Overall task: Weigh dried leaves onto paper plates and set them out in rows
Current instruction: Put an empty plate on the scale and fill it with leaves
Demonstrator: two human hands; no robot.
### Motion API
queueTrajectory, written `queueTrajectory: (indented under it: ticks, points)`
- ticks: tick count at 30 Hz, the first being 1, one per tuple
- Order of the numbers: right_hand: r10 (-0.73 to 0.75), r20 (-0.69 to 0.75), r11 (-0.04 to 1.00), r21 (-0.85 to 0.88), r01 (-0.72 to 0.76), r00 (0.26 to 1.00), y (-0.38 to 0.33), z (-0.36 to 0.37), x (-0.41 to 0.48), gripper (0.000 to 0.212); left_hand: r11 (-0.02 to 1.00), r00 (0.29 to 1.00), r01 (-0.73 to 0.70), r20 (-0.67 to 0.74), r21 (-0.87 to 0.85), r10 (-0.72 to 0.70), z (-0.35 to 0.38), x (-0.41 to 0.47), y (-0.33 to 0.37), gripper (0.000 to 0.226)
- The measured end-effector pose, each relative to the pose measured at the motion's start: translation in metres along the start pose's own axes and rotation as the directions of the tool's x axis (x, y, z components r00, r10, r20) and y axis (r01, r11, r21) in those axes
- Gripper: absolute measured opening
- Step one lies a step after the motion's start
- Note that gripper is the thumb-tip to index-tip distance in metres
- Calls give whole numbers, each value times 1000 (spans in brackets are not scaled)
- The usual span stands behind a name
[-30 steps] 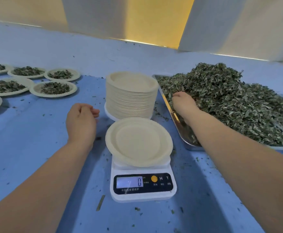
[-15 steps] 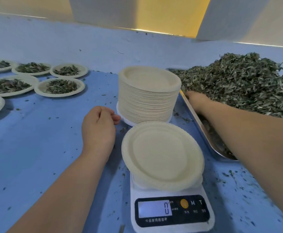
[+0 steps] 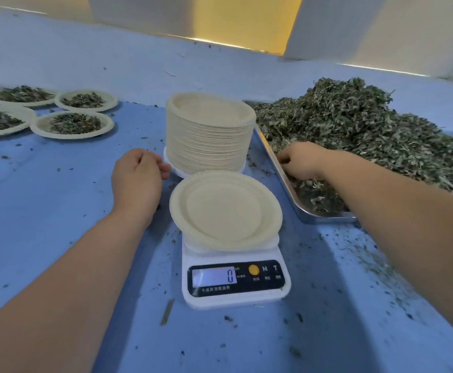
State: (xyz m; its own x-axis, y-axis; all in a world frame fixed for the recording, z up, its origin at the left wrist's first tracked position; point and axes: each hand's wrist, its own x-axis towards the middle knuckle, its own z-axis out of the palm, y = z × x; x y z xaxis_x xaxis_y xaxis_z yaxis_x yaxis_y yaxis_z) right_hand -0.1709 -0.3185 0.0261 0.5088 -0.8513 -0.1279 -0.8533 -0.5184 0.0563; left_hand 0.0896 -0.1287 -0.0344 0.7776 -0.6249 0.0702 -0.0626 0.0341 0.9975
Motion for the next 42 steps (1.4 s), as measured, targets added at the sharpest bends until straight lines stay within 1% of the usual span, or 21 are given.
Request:
queueTrajectory:
  ticks: [3,5,7,8,9,10,11,12,14,16,17,18,21,24,26,28,30,34,37,39,42]
  points:
    - [-45,91,999,16,44,995,2,-12,-26,15,1000,1000,-1,1,-9,1,0,-2,1,22]
    - [-42,64,994,103,36,997,4,-23,-41,11,1000,1000,0,0,-21,0,0,-2,1,22]
    - [-20,-52,977,212,31,998,4,-32,-52,9,1000,1000,-3,1,-25,4,-1,-1,1,22]
    - [-12,-153,975,215,45,988,4,-34,-54,10,1000,1000,-4,1,-25,4,0,-1,1,23]
    - [-9,-257,983,174,56,966,4,-34,-54,10,1000,1000,-3,-1,-27,3,0,0,0,23]
    - [-11,-329,991,119,53,944,4,-31,-53,13,999,1000,1,-6,-33,-1,0,0,0,23]
    - [-13,-340,997,69,39,940,3,-26,-51,21,999,1000,7,-11,-40,-8,0,1,-1,23]
    - [1,-279,999,32,8,960,2,-18,-48,32,999,1000,13,-15,-47,-14,0,2,-1,23]
    - [76,-60,997,22,-75,995,2,-2,-45,49,998,1000,18,-21,-59,-20,0,3,-1,22]
    - [124,118,987,87,-135,985,1,11,-47,54,998,1000,14,-22,-61,-15,0,3,-1,22]
    - [128,146,985,97,-143,981,2,16,-49,54,998,1000,11,-20,-58,-13,0,4,-1,22]
    - [129,142,987,78,-141,981,2,19,-53,54,998,1000,10,-19,-54,-11,0,4,-2,23]
    - [96,48,995,-23,-95,994,2,23,-64,45,999,1000,0,-11,-38,0,1,4,-2,24]
    - [65,-81,997,-41,-68,995,3,20,-73,40,999,1000,-9,-2,-35,9,1,4,-3,23]
    - [51,-173,999,-7,-53,984,5,17,-78,34,999,1000,-9,2,-36,9,0,5,-4,23]
    - [57,-299,996,89,-31,953,7,14,-81,25,999,1000,-10,15,-42,10,-2,4,-3,24]
    - [91,-390,982,187,-19,916,9,9,-82,23,999,1000,-9,28,-51,10,-4,3,-3,23]
    - [133,-415,963,270,-17,900,13,15,-87,27,996,999,12,36,-85,-9,-6,1,-1,22]
    - [213,-480,924,381,-17,851,18,17,-95,28,996,997,54,58,-70,-50,-9,-6,4,22]
    - [223,-457,923,382,-36,861,19,16,-98,29,988,993,106,56,-112,-100,-14,-15,3,22]
    - [238,-486,902,432,-5,841,18,16,-99,26,965,985,174,19,-195,-174,-23,-26,3,24]
